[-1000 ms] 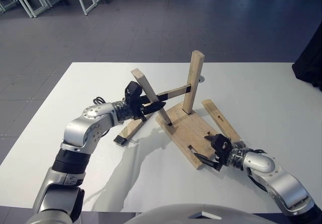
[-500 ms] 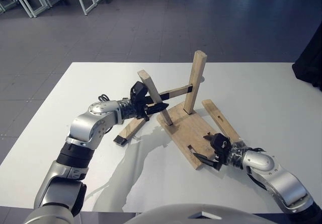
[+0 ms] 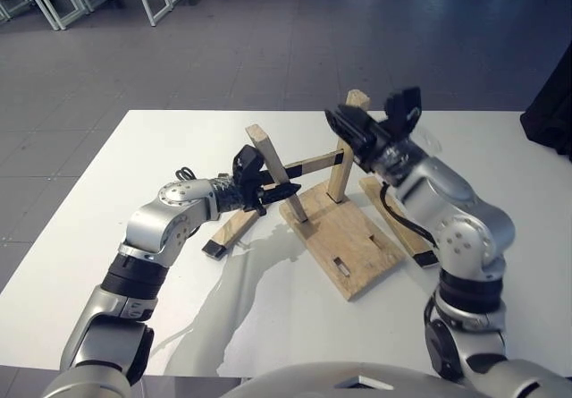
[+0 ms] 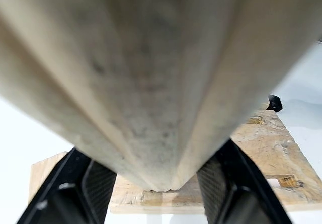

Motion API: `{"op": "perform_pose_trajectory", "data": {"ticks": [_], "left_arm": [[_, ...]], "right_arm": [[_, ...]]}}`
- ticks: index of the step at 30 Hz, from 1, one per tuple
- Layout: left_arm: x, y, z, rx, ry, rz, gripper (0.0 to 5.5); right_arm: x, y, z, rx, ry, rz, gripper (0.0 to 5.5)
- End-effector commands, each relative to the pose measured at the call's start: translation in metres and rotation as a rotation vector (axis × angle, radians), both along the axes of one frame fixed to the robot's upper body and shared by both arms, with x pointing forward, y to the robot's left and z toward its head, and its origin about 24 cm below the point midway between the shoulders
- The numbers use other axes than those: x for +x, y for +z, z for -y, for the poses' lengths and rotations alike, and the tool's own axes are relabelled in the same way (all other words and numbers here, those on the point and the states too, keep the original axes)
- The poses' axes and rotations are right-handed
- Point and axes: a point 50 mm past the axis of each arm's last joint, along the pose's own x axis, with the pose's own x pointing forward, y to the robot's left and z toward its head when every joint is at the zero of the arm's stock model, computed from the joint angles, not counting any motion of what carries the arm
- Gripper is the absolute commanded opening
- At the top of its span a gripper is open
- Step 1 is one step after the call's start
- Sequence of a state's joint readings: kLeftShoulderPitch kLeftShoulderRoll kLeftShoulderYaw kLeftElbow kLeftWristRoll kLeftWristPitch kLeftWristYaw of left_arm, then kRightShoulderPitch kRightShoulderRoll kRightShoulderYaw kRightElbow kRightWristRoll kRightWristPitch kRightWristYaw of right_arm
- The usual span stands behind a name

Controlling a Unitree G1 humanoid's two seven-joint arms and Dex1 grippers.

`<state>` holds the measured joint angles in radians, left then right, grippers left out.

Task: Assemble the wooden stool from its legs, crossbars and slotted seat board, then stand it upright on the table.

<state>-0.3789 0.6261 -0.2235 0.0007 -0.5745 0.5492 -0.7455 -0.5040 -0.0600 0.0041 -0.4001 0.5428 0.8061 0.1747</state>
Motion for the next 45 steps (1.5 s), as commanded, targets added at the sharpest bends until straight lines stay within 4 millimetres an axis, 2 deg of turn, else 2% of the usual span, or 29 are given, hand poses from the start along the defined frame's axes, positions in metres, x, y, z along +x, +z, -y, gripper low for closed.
{"op": "perform_pose_trajectory", "data": {"ticks": [1, 2, 3, 4, 5, 6, 7, 12, 17, 19, 21, 24, 25, 26, 27, 28, 29, 30, 31, 32, 33, 34, 36, 39, 41, 42, 44, 45], "left_arm": [[-0.021, -0.064, -0.016, 0.257, 0.053, -0.244, 2.04], [-0.021, -0.064, -0.016, 0.257, 0.05, -0.243, 2.04], [-0.022, -0.064, -0.015, 0.256, 0.047, -0.243, 2.04], [-0.022, -0.064, -0.015, 0.255, 0.045, -0.243, 2.04], [-0.023, -0.064, -0.014, 0.254, 0.043, -0.243, 2.04], [-0.022, -0.064, -0.013, 0.254, 0.036, -0.241, 2.04], [-0.022, -0.063, -0.012, 0.254, 0.031, -0.239, 2.04], [-0.018, -0.061, -0.01, 0.253, 0.033, -0.226, 2.04], [-0.016, -0.061, -0.005, 0.244, 0.041, -0.212, 2.04], [-0.016, -0.061, -0.003, 0.242, 0.036, -0.212, 2.04], [-0.016, -0.062, -0.002, 0.243, 0.032, -0.212, 2.04], [-0.018, -0.063, -0.003, 0.244, 0.03, -0.215, 2.04], [-0.019, -0.063, -0.003, 0.244, 0.03, -0.215, 2.04], [-0.019, -0.064, -0.002, 0.243, 0.03, -0.216, 2.04], [-0.019, -0.064, -0.002, 0.242, 0.029, -0.216, 2.04], [-0.019, -0.064, -0.001, 0.239, 0.029, -0.215, 2.04], [-0.02, -0.064, 0.0, 0.236, 0.031, -0.215, 2.04], [-0.019, -0.064, 0.001, 0.234, 0.028, -0.213, 2.04], [-0.019, -0.064, 0.002, 0.233, 0.024, -0.212, 2.04], [-0.02, -0.064, 0.003, 0.233, 0.021, -0.211, 2.04], [-0.021, -0.064, 0.003, 0.233, 0.021, -0.212, 2.04], [-0.022, -0.065, 0.002, 0.233, 0.024, -0.213, 2.04], [-0.023, -0.066, 0.001, 0.235, 0.027, -0.217, 2.04], [-0.022, -0.067, 0.003, 0.238, 0.026, -0.216, 2.04], [-0.022, -0.068, 0.002, 0.25, 0.009, -0.224, 2.04], [-0.022, -0.069, 0.001, 0.258, 0.001, -0.23, 2.04], [-0.018, -0.071, -0.003, 0.27, -0.005, -0.236, 2.04], [-0.018, -0.072, -0.007, 0.272, 0.008, -0.238, 2.04]], "right_arm": [[0.03, 0.01, -0.015, -0.003, -0.087, 0.046, 1.49], [0.035, 0.008, -0.018, -0.02, -0.101, 0.056, 1.49], [0.038, -0.005, -0.023, -0.084, -0.1, 0.043, 1.49], [0.04, -0.024, -0.027, -0.154, -0.09, 0.001, 1.49], [0.037, -0.049, -0.03, -0.315, -0.072, -0.031, 1.49], [0.033, -0.066, -0.03, -0.425, -0.059, -0.053, 1.49], [0.026, -0.076, -0.032, -0.461, -0.04, -0.088, 1.49], [0.002, -0.097, -0.047, -0.52, 0.043, -0.151, 1.49], [-0.007, -0.098, -0.055, -0.503, 0.089, -0.165, 1.49], [-0.004, -0.086, -0.055, -0.433, 0.058, -0.13, 1.49], [0.007, -0.039, -0.054, -0.271, -0.03, 0.017, 1.49], [0.019, 0.056, -0.042, -0.009, -0.166, 0.301, 1.49], [0.02, 0.075, -0.039, 0.035, -0.194, 0.356, 1.49], [0.021, 0.082, -0.037, 0.046, -0.214, 0.383, 1.49], [0.026, 0.074, -0.037, 0.006, -0.229, 0.361, 1.49], [0.036, 0.041, -0.041, -0.14, -0.209, 0.25, 1.49], [0.041, -0.007, -0.042, -0.333, -0.177, 0.092, 1.49], [0.033, -0.059, -0.038, -0.491, -0.136, -0.086, 1.49], [0.019, -0.094, -0.033, -0.577, -0.097, -0.229, 1.49], [0.002, -0.114, -0.031, -0.596, -0.059, -0.324, 1.49], [-0.013, -0.122, -0.032, -0.569, -0.03, -0.397, 1.49], [-0.022, -0.122, -0.033, -0.539, -0.013, -0.435, 1.49], [-0.026, -0.112, -0.035, -0.487, -0.019, -0.429, 1.49], [-0.019, -0.076, -0.037, -0.324, -0.013, -0.307, 1.49], [-0.022, -0.052, -0.018, -0.198, -0.003, -0.26, 1.49], [-0.026, -0.048, -0.003, -0.181, 0.005, -0.261, 1.49], [-0.04, -0.052, 0.034, -0.248, 0.036, -0.296, 1.49], [-0.041, -0.055, 0.057, -0.313, 0.029, -0.322, 1.49]]}}
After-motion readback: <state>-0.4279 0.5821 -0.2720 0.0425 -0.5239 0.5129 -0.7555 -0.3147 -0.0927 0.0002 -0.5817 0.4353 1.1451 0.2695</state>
